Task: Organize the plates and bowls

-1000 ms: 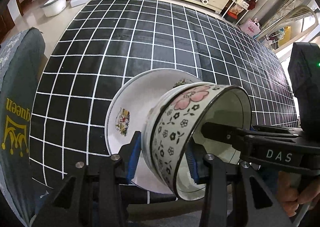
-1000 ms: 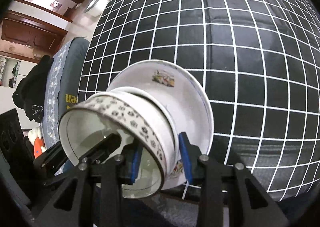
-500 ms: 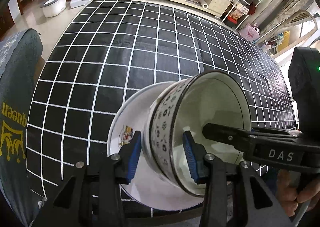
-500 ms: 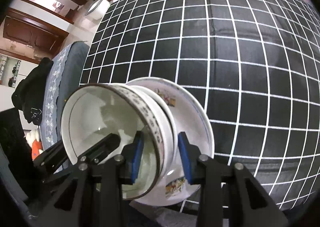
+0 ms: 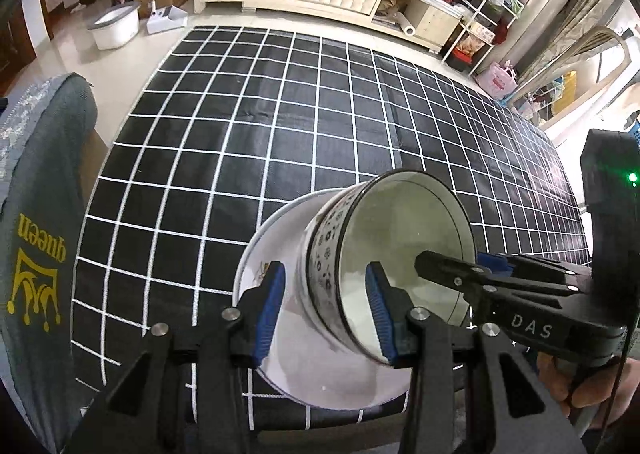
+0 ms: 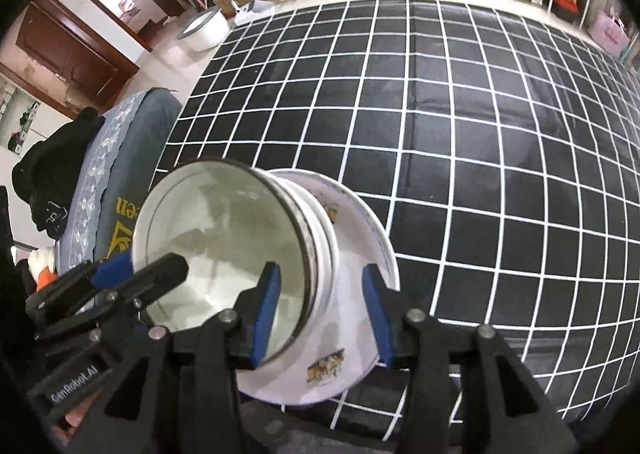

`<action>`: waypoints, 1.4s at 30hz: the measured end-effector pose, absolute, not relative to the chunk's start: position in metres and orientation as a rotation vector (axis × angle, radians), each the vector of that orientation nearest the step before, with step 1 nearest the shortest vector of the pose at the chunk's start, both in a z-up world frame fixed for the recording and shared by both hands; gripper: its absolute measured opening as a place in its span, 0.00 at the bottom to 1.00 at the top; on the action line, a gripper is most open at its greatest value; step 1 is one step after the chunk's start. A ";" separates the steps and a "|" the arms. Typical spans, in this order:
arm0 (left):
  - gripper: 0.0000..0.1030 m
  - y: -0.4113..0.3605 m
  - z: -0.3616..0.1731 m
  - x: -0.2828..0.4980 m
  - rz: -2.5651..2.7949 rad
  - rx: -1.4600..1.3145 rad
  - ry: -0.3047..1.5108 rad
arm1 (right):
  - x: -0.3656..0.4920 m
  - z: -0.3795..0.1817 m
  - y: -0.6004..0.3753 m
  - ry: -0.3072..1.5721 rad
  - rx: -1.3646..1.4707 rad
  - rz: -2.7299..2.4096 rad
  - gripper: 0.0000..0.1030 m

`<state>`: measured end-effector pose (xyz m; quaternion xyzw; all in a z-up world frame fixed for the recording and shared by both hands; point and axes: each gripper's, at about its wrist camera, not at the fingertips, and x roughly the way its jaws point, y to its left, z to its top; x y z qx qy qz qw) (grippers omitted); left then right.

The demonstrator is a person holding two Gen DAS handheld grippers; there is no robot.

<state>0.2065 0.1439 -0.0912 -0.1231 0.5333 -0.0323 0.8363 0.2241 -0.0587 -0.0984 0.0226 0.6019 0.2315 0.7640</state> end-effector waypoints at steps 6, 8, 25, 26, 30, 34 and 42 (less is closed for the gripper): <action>0.38 0.135 -0.074 0.180 -0.049 -0.225 1.067 | 0.206 -0.079 -0.068 1.231 0.020 0.491 0.56; 0.38 0.127 -0.067 0.171 -0.042 -0.188 1.046 | 0.197 -0.069 -0.072 1.190 -0.002 0.492 0.60; 0.38 0.072 -0.008 0.100 -0.036 -0.076 0.828 | 0.121 -0.006 -0.136 0.938 -0.072 0.353 0.64; 0.38 0.069 -0.005 0.095 -0.037 -0.071 0.813 | 0.115 -0.003 -0.140 0.922 -0.074 0.342 0.65; 0.47 0.053 0.000 0.076 -0.074 -0.044 0.786 | 0.095 0.007 -0.157 0.865 -0.079 0.311 0.71; 0.63 0.038 0.007 0.057 -0.100 -0.026 0.746 | 0.075 0.018 -0.168 0.812 -0.083 0.279 0.73; 0.87 0.017 0.022 0.017 -0.114 0.022 0.635 | 0.031 0.038 -0.184 0.682 -0.109 0.237 0.88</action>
